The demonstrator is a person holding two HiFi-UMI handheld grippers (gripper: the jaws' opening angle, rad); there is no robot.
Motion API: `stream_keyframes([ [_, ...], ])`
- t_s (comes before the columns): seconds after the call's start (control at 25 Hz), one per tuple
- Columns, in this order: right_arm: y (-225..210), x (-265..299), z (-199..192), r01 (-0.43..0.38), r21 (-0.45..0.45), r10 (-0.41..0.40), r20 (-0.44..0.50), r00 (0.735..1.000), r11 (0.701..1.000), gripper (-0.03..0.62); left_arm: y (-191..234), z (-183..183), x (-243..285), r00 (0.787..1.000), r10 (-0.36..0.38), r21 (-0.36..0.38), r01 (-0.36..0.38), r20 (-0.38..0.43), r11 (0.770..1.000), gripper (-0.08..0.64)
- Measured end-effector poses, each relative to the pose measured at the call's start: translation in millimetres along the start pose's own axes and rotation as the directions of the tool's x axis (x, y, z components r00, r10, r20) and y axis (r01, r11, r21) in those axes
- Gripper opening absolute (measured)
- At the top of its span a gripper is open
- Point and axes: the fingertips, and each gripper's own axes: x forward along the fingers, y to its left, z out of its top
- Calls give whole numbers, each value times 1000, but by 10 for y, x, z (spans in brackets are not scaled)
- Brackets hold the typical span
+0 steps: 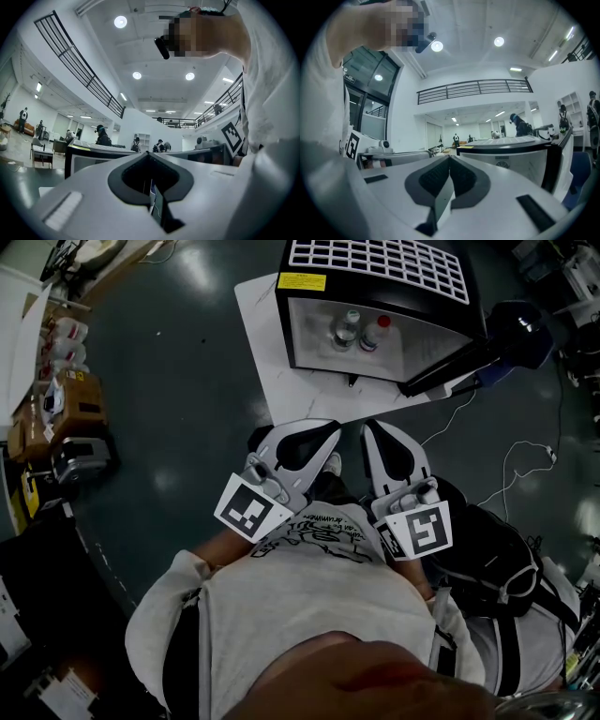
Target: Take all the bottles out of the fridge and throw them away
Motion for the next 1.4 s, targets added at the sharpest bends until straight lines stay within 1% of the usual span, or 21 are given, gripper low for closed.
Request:
stream_keyframes([
  [0.44, -425, 162, -6, -7, 5, 7, 0, 1000, 1000, 9, 163, -33, 424, 1000, 5, 8, -5, -10, 1000, 9],
  [0.96, -925, 381, 19, -48, 3, 48, 1, 999, 999, 9, 365, -57, 897, 998, 50, 20, -50, -25, 999, 9],
  [1.4, -1255, 404, 38, -93, -13, 93, -7, 996, 996, 9, 383, -89, 1255, 996, 88, 27, -87, -29, 996, 9],
])
